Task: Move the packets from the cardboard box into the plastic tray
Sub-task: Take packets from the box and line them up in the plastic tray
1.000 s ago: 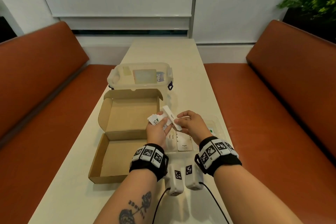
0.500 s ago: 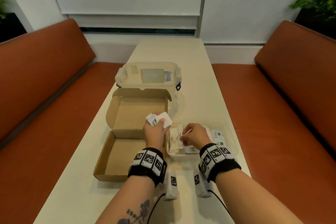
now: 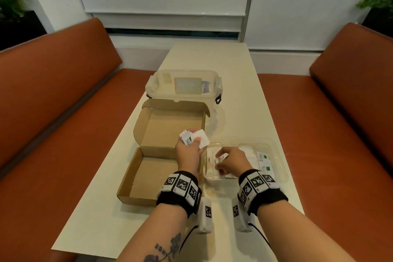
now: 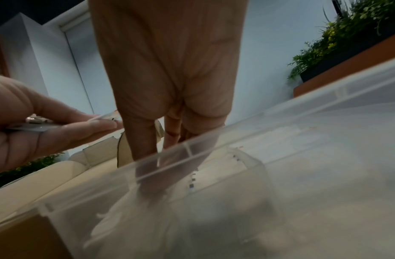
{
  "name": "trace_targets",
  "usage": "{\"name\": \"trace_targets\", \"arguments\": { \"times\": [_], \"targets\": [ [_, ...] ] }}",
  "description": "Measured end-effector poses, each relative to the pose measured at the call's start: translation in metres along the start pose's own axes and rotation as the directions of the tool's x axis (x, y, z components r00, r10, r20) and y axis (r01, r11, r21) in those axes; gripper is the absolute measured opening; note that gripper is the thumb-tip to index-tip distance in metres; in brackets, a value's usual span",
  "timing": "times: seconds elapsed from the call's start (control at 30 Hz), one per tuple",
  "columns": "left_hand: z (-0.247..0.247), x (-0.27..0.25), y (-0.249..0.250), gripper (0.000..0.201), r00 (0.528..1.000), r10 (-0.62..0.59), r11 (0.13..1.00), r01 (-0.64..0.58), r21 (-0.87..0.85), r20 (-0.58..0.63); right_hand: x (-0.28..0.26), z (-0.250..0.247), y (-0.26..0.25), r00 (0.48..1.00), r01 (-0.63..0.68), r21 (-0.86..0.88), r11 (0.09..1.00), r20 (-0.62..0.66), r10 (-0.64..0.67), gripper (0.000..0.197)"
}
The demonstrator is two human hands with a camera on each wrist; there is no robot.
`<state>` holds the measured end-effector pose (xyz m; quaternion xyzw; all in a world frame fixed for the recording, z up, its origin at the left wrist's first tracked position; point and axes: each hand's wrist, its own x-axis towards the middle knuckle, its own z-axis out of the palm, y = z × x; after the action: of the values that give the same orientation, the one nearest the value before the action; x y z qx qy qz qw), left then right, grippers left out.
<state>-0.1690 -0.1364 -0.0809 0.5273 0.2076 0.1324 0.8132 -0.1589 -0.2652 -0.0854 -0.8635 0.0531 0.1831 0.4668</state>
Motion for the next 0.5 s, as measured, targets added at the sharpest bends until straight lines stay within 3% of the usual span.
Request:
{"name": "trace_targets", "arguments": {
  "times": [0.3,0.5],
  "targets": [
    [-0.0003,-0.0038,-0.0038,0.026,1.000,0.003,1.000,-0.003,0.017,0.004,0.0018,0.0048,0.0008,1.000,0.030,-0.078,0.996,-0.008,-0.030,0.031],
    [-0.0027,-0.0060,-0.0058,0.025,1.000,-0.013,0.999,0.012,0.031,0.012,0.0038,0.0020,0.0036,0.992,0.109,-0.297,0.949,-0.028,-0.122,0.043]
  ]
}}
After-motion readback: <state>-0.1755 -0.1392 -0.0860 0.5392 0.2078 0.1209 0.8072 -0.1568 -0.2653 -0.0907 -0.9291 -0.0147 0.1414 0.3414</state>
